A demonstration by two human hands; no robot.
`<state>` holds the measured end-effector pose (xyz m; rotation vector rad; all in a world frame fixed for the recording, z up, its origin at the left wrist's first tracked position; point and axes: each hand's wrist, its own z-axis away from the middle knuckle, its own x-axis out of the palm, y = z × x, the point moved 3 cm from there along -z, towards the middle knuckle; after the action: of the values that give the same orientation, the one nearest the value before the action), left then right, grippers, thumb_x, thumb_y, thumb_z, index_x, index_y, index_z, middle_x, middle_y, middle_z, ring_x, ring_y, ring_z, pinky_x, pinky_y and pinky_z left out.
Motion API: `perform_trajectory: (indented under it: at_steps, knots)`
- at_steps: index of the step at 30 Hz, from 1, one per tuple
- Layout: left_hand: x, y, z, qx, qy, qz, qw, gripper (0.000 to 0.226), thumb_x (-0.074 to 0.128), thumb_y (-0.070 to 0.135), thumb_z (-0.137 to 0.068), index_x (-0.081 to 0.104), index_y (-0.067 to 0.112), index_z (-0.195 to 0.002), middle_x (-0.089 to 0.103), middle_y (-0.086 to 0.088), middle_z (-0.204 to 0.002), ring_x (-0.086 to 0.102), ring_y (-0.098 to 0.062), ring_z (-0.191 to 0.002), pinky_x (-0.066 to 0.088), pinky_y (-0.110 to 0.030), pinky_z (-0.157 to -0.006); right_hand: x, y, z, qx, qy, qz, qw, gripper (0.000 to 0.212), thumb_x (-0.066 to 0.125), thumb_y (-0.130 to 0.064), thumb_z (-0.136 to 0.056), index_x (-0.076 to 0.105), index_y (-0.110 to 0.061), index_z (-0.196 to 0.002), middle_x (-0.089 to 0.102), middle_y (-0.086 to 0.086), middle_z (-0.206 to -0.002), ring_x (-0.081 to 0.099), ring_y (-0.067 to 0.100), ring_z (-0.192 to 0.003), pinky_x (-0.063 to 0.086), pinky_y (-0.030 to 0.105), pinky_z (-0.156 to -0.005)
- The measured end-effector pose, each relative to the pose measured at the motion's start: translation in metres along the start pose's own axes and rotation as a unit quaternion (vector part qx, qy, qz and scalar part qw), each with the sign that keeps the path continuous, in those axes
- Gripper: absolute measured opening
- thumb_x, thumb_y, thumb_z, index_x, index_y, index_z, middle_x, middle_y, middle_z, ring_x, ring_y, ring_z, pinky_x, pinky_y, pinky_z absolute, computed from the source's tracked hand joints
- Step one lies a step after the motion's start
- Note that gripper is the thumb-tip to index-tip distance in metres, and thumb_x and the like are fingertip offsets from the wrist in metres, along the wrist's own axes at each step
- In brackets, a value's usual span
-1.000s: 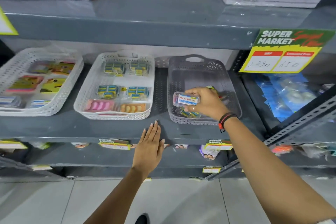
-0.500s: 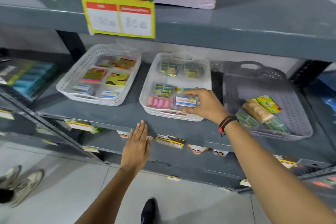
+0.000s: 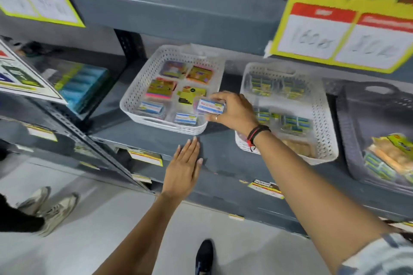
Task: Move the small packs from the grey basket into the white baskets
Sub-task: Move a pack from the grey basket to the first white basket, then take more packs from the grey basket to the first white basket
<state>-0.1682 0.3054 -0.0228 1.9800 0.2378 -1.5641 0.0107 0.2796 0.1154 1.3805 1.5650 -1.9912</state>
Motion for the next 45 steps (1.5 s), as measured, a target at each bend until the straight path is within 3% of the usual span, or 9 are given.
perform_trajectory:
  at_steps: [3, 10, 14, 18, 24, 35, 41, 45]
  knots:
    - [0.003, 0.001, 0.003, -0.001, 0.009, 0.004, 1.0, 0.052, 0.023, 0.035, -0.1, 0.039, 0.006, -0.141, 0.037, -0.006, -0.15, 0.033, -0.019, -0.139, 0.014, -0.033, -0.116, 0.022, -0.016, -0.02, -0.003, -0.036, 0.05, 0.998, 0.06, 0.081, -0.037, -0.067, 0.062, -0.023, -0.122, 0.064, -0.002, -0.129, 0.058, 0.022, -0.12, 0.046, 0.037, -0.101]
    - [0.006, 0.0, 0.005, -0.018, 0.008, 0.003, 1.0, 0.054, 0.016, 0.037, -0.101, 0.034, 0.01, -0.145, 0.031, -0.003, -0.153, 0.024, -0.015, -0.142, 0.008, -0.029, -0.119, 0.059, -0.028, -0.042, -0.005, -0.111, 0.123, 0.986, 0.062, 0.081, -0.04, -0.067, 0.062, -0.02, -0.122, 0.065, 0.001, -0.126, 0.06, 0.025, -0.115, 0.048, 0.04, -0.098]
    - [0.005, -0.001, 0.005, -0.014, 0.008, -0.004, 1.0, 0.055, 0.015, 0.038, -0.101, 0.034, 0.01, -0.145, 0.03, -0.002, -0.153, 0.024, -0.015, -0.142, 0.01, -0.031, -0.119, 0.064, -0.027, -0.042, -0.009, -0.13, 0.118, 0.984, 0.063, 0.078, -0.043, -0.07, 0.06, -0.018, -0.124, 0.063, 0.003, -0.129, 0.058, 0.026, -0.118, 0.046, 0.042, -0.101]
    - [0.004, 0.002, 0.004, -0.016, 0.005, -0.018, 1.0, 0.055, 0.016, 0.038, -0.101, 0.034, 0.009, -0.144, 0.029, -0.003, -0.153, 0.022, -0.016, -0.143, 0.011, -0.034, -0.118, 0.04, -0.017, -0.036, -0.02, -0.079, 0.088, 0.993, 0.054, 0.072, -0.044, -0.076, 0.061, -0.021, -0.123, 0.061, 0.003, -0.133, 0.056, 0.027, -0.121, 0.046, 0.04, -0.101]
    - [0.013, 0.03, -0.003, 0.006, -0.01, -0.03, 0.999, 0.055, 0.02, 0.037, -0.1, 0.035, 0.005, -0.144, 0.029, -0.006, -0.153, 0.024, -0.019, -0.142, 0.013, -0.036, -0.117, -0.023, 0.046, 0.004, 0.022, 0.016, 0.042, 0.999, 0.03, 0.067, -0.028, -0.08, 0.068, -0.021, -0.109, 0.068, 0.0, -0.121, 0.06, 0.023, -0.115, 0.045, 0.038, -0.101]
    - [0.036, 0.078, -0.01, 0.001, 0.012, -0.043, 0.999, 0.062, 0.018, 0.041, -0.097, 0.039, 0.003, -0.141, 0.036, -0.009, -0.15, 0.029, -0.02, -0.14, 0.017, -0.045, -0.116, -0.153, 0.195, 0.123, 0.175, 0.206, 0.053, 0.961, 0.038, 0.065, -0.016, -0.08, 0.063, -0.015, -0.118, 0.068, 0.006, -0.12, 0.062, 0.025, -0.113, 0.048, 0.036, -0.099]
    - [0.034, 0.082, -0.011, 0.024, 0.05, -0.015, 0.998, 0.059, 0.023, 0.04, -0.096, 0.044, 0.004, -0.138, 0.041, -0.01, -0.147, 0.034, -0.026, -0.137, 0.022, -0.045, -0.113, -0.208, 0.284, 0.177, 0.341, 0.227, 0.077, 0.909, 0.04, 0.062, -0.016, -0.081, 0.06, -0.011, -0.12, 0.068, 0.017, -0.116, 0.063, 0.034, -0.109, 0.049, 0.042, -0.093]
    - [0.033, 0.084, -0.009, 0.036, 0.047, -0.016, 0.998, 0.056, 0.028, 0.035, -0.094, 0.043, 0.005, -0.139, 0.04, -0.009, -0.147, 0.035, -0.027, -0.137, 0.02, -0.042, -0.113, -0.219, 0.329, 0.188, 0.399, 0.192, 0.097, 0.891, 0.042, 0.054, -0.011, -0.085, 0.053, -0.008, -0.127, 0.06, 0.026, -0.127, 0.056, 0.041, -0.118, 0.046, 0.046, -0.099]
